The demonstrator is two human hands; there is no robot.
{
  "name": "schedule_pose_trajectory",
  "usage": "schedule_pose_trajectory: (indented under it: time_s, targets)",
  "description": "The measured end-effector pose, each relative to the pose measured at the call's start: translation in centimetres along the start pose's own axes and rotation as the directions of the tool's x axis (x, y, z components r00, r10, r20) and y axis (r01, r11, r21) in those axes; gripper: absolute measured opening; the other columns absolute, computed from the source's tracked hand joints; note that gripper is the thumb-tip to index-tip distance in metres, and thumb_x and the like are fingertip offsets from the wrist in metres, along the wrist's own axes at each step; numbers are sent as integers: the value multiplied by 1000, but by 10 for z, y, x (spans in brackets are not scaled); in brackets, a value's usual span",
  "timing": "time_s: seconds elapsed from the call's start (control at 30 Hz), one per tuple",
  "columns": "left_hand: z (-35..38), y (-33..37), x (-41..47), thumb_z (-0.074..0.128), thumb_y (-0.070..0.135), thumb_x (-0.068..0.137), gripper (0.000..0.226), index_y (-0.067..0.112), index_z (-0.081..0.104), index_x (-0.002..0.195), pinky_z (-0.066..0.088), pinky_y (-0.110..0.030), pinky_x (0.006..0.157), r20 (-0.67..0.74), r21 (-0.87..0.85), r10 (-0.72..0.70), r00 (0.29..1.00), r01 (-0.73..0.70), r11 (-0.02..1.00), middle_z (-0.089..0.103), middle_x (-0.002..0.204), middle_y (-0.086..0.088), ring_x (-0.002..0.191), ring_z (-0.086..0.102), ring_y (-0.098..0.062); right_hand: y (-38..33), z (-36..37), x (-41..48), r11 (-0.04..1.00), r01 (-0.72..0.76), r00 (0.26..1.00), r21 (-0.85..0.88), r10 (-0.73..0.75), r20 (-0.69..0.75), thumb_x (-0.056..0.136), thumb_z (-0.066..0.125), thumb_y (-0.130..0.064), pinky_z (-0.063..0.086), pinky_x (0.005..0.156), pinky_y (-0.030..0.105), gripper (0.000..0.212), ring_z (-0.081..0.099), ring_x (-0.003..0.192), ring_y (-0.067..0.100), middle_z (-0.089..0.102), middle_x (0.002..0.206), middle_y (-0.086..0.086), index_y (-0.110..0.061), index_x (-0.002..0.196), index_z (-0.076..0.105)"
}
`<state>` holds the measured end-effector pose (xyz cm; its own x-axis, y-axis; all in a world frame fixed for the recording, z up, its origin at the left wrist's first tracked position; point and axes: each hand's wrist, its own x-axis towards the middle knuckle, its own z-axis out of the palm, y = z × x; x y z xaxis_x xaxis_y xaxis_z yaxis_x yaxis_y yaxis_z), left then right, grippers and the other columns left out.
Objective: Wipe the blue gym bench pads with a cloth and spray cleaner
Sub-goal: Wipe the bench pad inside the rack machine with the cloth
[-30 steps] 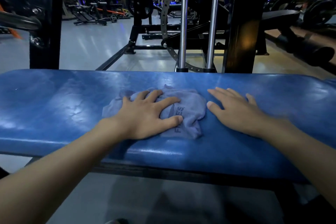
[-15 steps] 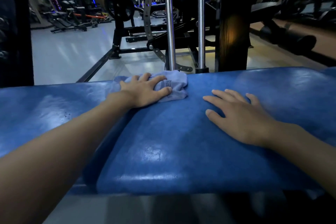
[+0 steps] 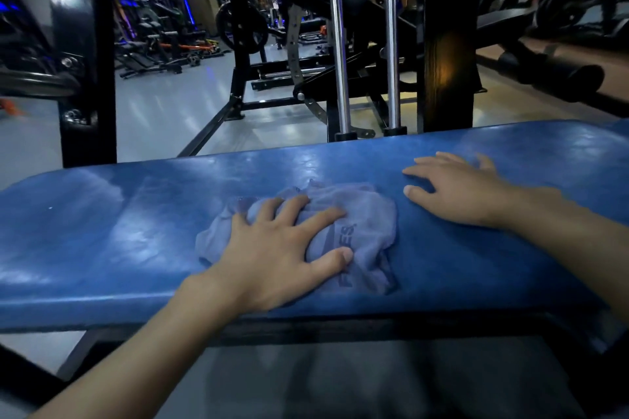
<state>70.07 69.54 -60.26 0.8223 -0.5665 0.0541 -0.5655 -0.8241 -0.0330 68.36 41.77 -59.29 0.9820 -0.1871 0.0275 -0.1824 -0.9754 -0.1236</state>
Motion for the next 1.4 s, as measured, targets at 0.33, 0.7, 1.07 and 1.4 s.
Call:
schedule_pose_trajectory:
  time_s: [0.33, 0.7, 1.07, 1.4]
  targets:
    - [2, -24, 79, 12, 92, 71, 71, 68, 14, 138, 15, -69, 111, 77, -61, -53, 996, 58, 996, 18, 163, 9, 150, 16, -26, -17, 17, -4, 997, 47, 999, 57, -49, 23, 99, 18, -56, -1, 119, 56, 56, 1, 151, 13, 8, 164, -12, -41, 153, 20]
    - [2, -50, 182, 18, 87, 82, 64, 63, 20, 141, 20, -65, 106, 101, -43, -118, 988, 123, 992, 25, 159, 7, 145, 26, -31, -19, 16, -4, 999, 36, 998, 21, -37, 41, 96, 17, -59, 1, 120, 53, 57, -3, 151, 10, 4, 164, -15, -44, 151, 16]
    - [-2, -34, 49, 3, 91, 67, 76, 68, 12, 139, 20, -64, 112, 72, -54, 19, 997, -15, 998, 18, 163, 9, 150, 16, -26, -25, 12, -9, 999, -33, 999, -39, 34, 29, 96, 18, -61, 0, 118, 57, 57, 6, 151, 13, 14, 163, -14, -44, 150, 24]
    - [-1, -32, 5, 5, 92, 65, 77, 69, 10, 138, 19, -64, 111, 26, -60, 35, 999, -33, 998, 17, 160, 15, 149, 14, -18, -44, 20, -5, 999, -16, 999, 45, 15, 34, 100, 21, -55, 2, 118, 56, 53, 5, 151, 13, 11, 164, -14, -43, 151, 23]
